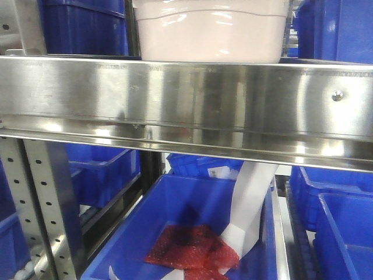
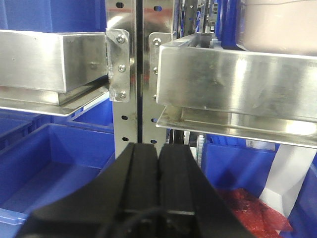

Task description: Grab white bin and place on right shelf

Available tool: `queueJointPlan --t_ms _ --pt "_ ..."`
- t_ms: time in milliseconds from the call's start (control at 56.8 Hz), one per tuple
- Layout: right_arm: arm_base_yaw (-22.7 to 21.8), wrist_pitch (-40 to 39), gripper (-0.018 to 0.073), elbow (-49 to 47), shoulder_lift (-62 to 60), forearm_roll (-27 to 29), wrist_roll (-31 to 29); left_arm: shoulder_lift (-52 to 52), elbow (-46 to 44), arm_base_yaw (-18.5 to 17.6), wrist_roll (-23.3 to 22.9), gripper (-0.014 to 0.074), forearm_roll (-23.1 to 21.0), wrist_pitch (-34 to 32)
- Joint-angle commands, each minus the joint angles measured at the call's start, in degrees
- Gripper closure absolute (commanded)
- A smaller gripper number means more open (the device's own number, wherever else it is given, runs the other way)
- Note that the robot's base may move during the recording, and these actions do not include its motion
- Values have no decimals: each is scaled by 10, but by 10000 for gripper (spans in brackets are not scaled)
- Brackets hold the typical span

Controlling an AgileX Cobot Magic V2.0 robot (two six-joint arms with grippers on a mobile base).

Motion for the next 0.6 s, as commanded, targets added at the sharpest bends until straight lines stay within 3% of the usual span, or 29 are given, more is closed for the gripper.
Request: queueJointPlan --t_ms 0,53,141,352,440,581 --pt "0 -59 489 -7 9 9 -2 -6 7 1 -5 713 -6 -53" --pt "6 -80 489 3 9 -12 8 -6 7 1 -5 713 -6 -53" --pt "17 -114 489 21 9 -78 74 -6 7 1 -5 713 -6 -53" --pt "35 -212 489 95 8 -301 342 -6 7 1 -5 714 -6 -53" --pt "43 -263 489 133 6 -350 383 -6 7 1 -5 713 -6 -53" --pt "63 -314 489 197 -13 -357 387 -6 7 1 -5 714 -6 -53"
